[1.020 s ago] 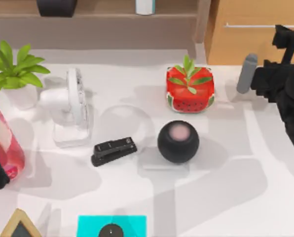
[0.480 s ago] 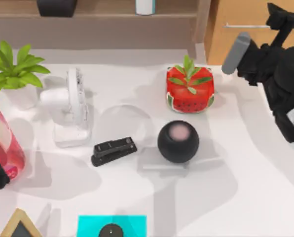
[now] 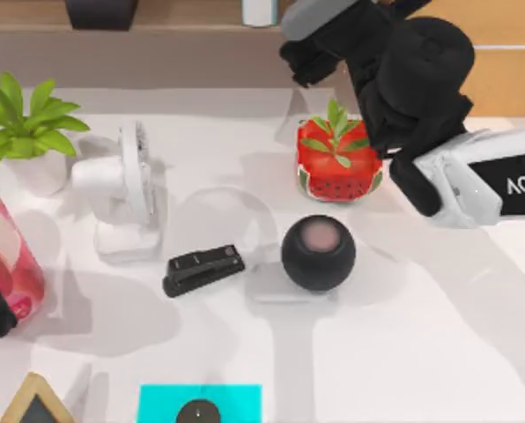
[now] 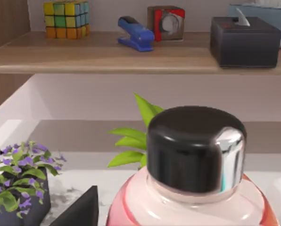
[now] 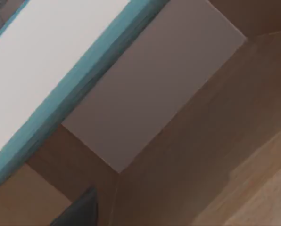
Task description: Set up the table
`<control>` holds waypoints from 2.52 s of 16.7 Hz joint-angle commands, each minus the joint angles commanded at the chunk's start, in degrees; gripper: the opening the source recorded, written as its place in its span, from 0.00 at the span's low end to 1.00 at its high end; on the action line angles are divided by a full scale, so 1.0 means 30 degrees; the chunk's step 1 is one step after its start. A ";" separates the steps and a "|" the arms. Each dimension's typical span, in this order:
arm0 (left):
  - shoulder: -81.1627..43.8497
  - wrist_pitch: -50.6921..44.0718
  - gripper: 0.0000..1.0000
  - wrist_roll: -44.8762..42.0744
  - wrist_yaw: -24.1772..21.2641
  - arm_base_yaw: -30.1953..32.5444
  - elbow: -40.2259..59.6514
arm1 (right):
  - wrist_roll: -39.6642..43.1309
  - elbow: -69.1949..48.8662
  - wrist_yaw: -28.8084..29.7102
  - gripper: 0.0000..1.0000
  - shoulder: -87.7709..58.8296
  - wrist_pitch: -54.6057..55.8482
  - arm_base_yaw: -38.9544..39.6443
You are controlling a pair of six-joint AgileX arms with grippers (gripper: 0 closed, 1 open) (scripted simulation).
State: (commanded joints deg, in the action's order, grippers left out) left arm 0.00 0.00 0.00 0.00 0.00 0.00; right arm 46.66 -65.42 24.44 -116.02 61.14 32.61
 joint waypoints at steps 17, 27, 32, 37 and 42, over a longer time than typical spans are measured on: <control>0.0000 0.0000 1.00 0.0000 0.0000 0.0000 0.0000 | -1.5413 -1.1470 0.6050 1.00 -0.5864 -0.9031 0.2673; 0.0000 0.0000 1.00 0.0000 0.0000 0.0000 0.0000 | -1.5399 -1.3540 0.5573 1.00 -0.7017 -0.9933 0.2182; 0.0000 0.0000 1.00 0.0000 0.0000 0.0000 0.0000 | -1.5399 -1.3540 0.5573 0.77 -0.7017 -0.9933 0.2182; 0.0000 0.0000 1.00 0.0000 0.0000 0.0000 0.0000 | -1.5399 -1.3540 0.5573 0.40 -0.7017 -0.9933 0.2182; 0.0000 0.0000 1.00 0.0000 0.0000 0.0000 0.0000 | -1.5399 -1.3540 0.5573 0.02 -0.7017 -0.9933 0.2182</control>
State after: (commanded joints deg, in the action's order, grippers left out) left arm 0.00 0.00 0.00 0.00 0.00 0.00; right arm 0.46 -106.04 41.15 -137.07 31.34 39.16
